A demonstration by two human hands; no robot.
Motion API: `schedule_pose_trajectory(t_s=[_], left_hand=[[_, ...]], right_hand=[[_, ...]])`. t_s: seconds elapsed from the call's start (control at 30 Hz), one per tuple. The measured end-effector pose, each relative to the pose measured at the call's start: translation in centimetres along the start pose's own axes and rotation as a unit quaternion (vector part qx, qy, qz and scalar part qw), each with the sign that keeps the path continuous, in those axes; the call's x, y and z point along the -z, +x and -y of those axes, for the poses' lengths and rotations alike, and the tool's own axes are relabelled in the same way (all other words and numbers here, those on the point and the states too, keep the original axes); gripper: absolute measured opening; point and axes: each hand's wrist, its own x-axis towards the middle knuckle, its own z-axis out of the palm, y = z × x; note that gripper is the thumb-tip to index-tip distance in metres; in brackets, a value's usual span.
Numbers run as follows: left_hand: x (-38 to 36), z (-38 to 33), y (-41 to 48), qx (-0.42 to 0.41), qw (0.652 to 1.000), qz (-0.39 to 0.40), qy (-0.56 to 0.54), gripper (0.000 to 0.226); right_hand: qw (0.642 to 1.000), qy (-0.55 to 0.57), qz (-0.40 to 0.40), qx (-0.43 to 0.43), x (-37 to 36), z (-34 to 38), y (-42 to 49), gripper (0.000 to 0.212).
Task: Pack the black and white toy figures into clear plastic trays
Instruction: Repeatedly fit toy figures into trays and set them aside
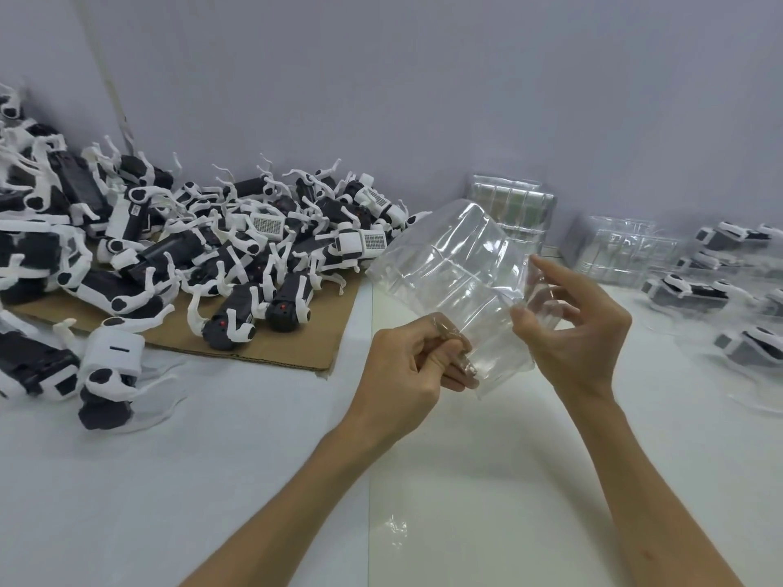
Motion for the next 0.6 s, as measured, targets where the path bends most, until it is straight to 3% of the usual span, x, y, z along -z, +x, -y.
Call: schedule_pose_trajectory(t_s=[0.6], left_hand=[[-0.24, -0.27, -0.15, -0.05, 0.997, 0.056, 0.037, 0.017]], right_hand=[[0.998, 0.02, -0.036, -0.056, 0.08, -0.32, 0.44, 0.049]])
